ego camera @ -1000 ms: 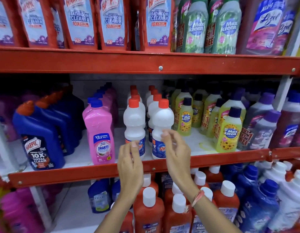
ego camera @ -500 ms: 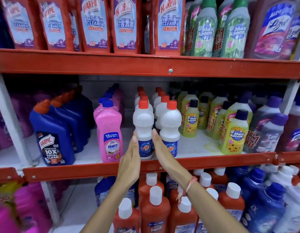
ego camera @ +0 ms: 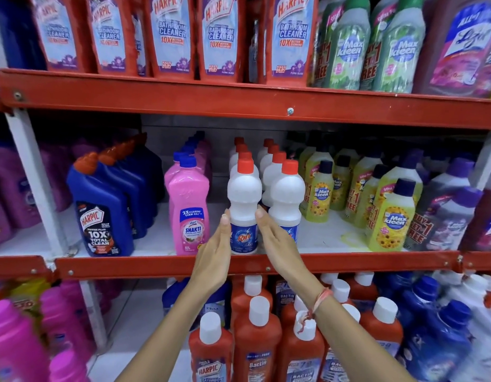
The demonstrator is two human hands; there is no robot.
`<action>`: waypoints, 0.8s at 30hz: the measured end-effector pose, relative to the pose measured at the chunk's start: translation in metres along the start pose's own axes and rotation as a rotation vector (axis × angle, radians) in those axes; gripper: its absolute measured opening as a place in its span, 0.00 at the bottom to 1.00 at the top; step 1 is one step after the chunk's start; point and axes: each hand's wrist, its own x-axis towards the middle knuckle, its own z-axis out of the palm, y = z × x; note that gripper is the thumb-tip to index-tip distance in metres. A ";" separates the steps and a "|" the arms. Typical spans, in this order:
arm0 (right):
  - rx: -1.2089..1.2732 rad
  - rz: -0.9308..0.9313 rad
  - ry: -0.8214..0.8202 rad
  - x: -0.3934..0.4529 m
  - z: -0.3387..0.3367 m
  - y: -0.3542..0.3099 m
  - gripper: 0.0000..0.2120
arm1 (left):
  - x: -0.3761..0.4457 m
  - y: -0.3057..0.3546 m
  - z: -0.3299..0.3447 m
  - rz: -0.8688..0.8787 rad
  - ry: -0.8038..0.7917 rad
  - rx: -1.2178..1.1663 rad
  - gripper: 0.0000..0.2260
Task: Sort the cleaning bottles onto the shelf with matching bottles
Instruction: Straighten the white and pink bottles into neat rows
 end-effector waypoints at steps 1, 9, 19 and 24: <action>0.001 0.002 0.055 -0.001 0.002 0.002 0.22 | -0.002 -0.002 -0.001 0.014 0.021 -0.010 0.28; -0.037 -0.169 0.296 -0.011 0.052 -0.012 0.12 | -0.005 -0.027 -0.035 0.186 0.548 -0.020 0.28; -0.034 0.249 -0.039 0.013 0.105 -0.024 0.37 | 0.001 -0.038 -0.084 0.076 0.124 0.065 0.29; -0.079 0.184 0.030 0.010 0.116 -0.026 0.33 | 0.005 -0.048 -0.100 -0.045 0.011 0.063 0.33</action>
